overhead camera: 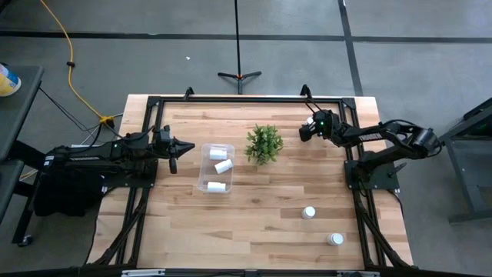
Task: Pick and place pill bottles into a basket
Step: Put the white pill bottle into the transparent bin
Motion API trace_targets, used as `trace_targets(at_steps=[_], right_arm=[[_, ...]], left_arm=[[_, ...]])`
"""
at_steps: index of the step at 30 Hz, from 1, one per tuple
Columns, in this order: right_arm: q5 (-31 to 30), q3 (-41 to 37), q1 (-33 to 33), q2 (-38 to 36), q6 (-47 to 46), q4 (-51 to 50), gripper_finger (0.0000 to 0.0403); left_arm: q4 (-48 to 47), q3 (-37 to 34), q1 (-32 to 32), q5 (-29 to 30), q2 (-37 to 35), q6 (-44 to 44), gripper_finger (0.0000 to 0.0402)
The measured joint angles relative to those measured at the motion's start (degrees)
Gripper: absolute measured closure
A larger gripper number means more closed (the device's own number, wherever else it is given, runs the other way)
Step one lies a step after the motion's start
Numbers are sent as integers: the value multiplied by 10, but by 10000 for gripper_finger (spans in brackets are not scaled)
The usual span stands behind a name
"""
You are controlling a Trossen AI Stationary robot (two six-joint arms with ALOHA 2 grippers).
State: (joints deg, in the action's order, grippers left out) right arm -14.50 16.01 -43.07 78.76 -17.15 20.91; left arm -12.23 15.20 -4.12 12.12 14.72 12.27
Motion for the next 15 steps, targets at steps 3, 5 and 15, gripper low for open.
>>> trace_targets(at_steps=[3,5,15], right_arm=[[0,0,0,0,-2,0,58],[-1,0,0,0,-9,6,64],[-3,0,0,0,-13,9,141]], left_arm=[[-1,0,0,0,0,0,381],[-5,0,0,0,0,0,381],[-13,0,0,0,0,0,375]])
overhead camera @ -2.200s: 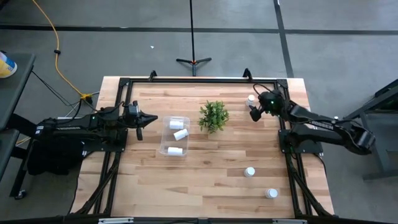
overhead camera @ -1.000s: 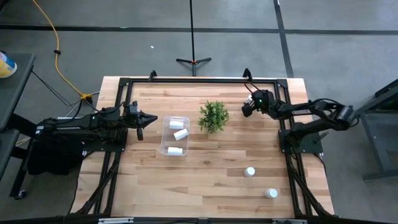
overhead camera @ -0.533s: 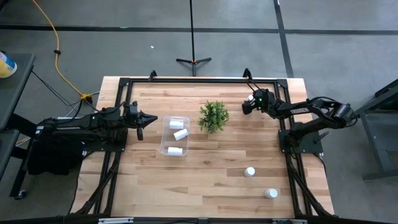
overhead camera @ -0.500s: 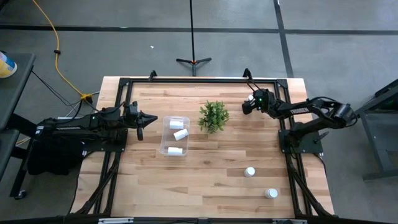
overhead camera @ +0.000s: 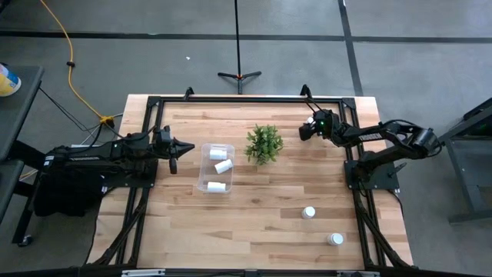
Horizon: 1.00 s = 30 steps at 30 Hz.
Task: Pick and place pill bottles into a basket
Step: Put the white pill bottle into the transparent bin
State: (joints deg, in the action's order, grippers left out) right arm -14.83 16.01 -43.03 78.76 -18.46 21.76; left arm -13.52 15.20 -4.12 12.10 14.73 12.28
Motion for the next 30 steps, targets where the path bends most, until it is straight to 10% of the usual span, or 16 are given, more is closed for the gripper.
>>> trace_targets(at_steps=[10,30], right_arm=[[0,0,0,0,-1,0,238],[120,0,1,-45,14,-1,240]], left_arm=[[0,0,0,0,0,2,351],[-47,0,0,4,0,71,373]])
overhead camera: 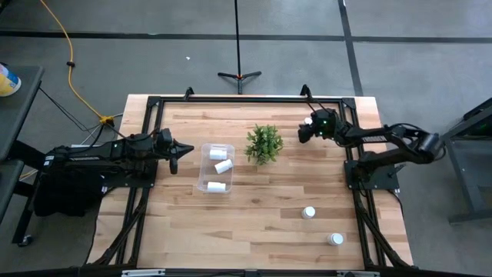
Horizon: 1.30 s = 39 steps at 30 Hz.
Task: Pick and place pill bottles into a basket
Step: Put the white pill bottle into the transparent bin
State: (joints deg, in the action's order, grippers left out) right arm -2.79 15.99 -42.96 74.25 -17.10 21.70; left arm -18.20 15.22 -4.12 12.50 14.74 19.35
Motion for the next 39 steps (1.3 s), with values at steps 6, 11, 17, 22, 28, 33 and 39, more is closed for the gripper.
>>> trace_targets(at_steps=[6,11,17,22,28,33,39], right_arm=[[29,0,0,-100,0,-16,240],[46,0,0,-190,-50,-35,240],[52,0,34,-274,-96,-35,240],[13,0,96,-316,-129,-34,240],[-73,0,189,-330,-146,12,240],[-153,0,271,-317,-145,46,240],[-228,0,354,-284,-141,115,240]], left_arm=[[0,0,0,16,0,4,380],[0,0,0,17,0,4,380],[0,0,0,17,0,4,368],[0,0,0,-12,0,-9,380],[0,0,0,-30,0,-15,363],[0,0,0,-37,0,-46,369],[18,0,0,-51,0,-50,380]])
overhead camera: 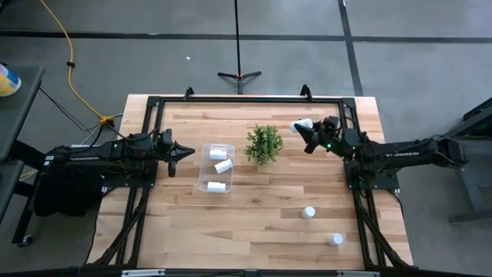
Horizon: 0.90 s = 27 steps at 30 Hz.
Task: Pick and place pill bottles into a basket
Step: Put the white pill bottle into the transparent bin
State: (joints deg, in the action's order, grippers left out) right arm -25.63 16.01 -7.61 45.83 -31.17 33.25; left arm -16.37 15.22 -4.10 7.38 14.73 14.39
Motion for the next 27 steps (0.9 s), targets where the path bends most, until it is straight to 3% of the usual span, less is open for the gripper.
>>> trace_targets(at_steps=[6,14,17,23,27], right_arm=[[-49,0,61,53,32,97,240],[-69,47,101,134,43,115,240],[-56,98,106,171,86,102,240],[14,202,106,242,132,14,240],[51,259,106,281,133,-48,240]], left_arm=[[4,0,0,-6,0,-2,342],[3,0,0,-13,0,-6,380],[3,0,0,-21,0,-1,379],[2,0,0,-10,0,4,329],[-7,0,0,-4,0,4,341]])
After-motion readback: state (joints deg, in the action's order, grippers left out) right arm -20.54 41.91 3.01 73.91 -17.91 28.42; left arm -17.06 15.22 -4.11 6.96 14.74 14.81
